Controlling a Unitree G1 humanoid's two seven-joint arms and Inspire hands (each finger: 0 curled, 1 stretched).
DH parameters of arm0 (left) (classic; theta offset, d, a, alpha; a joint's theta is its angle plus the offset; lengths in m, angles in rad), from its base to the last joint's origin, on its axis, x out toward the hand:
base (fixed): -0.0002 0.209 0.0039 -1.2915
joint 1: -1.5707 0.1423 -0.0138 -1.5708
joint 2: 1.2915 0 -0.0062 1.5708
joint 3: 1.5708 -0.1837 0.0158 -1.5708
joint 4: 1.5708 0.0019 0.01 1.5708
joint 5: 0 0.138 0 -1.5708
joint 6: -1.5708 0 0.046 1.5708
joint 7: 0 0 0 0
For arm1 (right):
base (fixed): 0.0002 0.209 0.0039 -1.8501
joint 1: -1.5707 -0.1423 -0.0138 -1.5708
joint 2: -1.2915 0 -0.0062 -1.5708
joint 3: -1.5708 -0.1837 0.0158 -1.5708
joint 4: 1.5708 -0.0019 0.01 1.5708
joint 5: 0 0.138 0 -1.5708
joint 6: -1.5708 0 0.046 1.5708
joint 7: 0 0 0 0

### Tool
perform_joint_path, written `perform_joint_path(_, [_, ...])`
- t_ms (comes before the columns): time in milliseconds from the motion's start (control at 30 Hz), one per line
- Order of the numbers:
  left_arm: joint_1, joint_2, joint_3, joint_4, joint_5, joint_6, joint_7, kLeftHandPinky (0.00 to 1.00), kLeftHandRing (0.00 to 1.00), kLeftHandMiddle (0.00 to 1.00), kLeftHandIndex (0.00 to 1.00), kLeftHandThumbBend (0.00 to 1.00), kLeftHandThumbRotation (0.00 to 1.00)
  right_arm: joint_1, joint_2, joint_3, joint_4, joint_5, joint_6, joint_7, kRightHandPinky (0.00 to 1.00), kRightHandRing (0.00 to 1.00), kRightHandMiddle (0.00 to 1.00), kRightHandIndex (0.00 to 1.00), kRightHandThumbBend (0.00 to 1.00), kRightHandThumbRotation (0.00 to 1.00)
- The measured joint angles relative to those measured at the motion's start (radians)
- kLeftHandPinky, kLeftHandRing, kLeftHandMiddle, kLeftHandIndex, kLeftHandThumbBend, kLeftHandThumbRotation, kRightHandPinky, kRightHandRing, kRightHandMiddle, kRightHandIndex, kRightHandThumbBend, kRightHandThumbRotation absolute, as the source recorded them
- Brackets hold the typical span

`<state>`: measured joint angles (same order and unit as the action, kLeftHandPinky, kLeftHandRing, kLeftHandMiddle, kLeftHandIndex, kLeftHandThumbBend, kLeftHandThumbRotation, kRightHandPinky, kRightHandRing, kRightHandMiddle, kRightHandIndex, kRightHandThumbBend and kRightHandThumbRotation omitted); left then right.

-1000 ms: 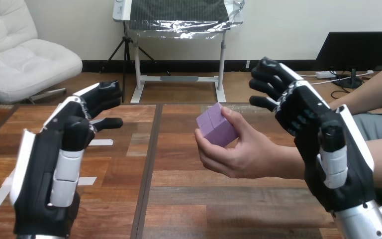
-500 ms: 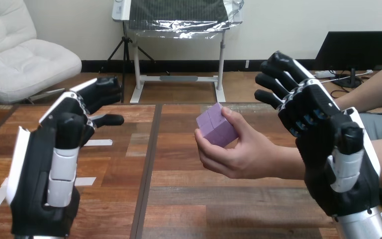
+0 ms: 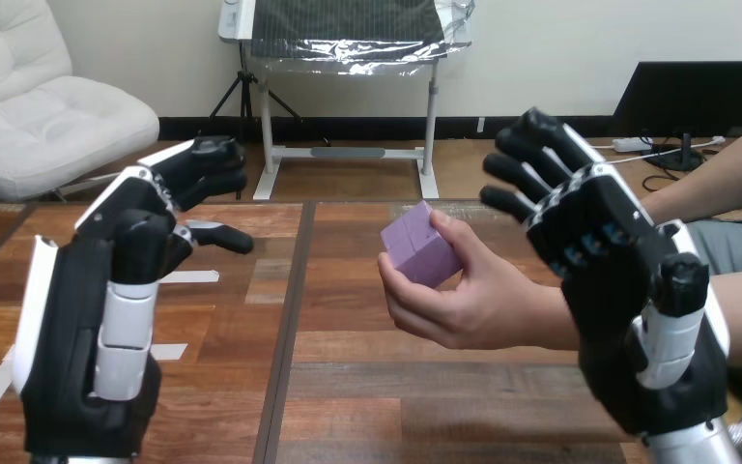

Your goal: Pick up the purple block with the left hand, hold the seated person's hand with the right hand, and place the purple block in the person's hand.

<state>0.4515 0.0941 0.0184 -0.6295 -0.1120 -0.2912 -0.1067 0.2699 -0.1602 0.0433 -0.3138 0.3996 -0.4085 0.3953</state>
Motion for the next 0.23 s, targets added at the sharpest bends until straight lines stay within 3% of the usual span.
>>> perform_joint_path(233, [0.0, -0.001, -0.014, -0.012, 0.0, 0.0, 0.0, 0.42, 0.74, 0.75, 0.68, 0.66, 0.94, 0.025, 0.005, 0.013, 0.0, 0.0, 0.009, 0.013, 0.85, 0.9, 0.89, 0.88, 0.92, 0.9])
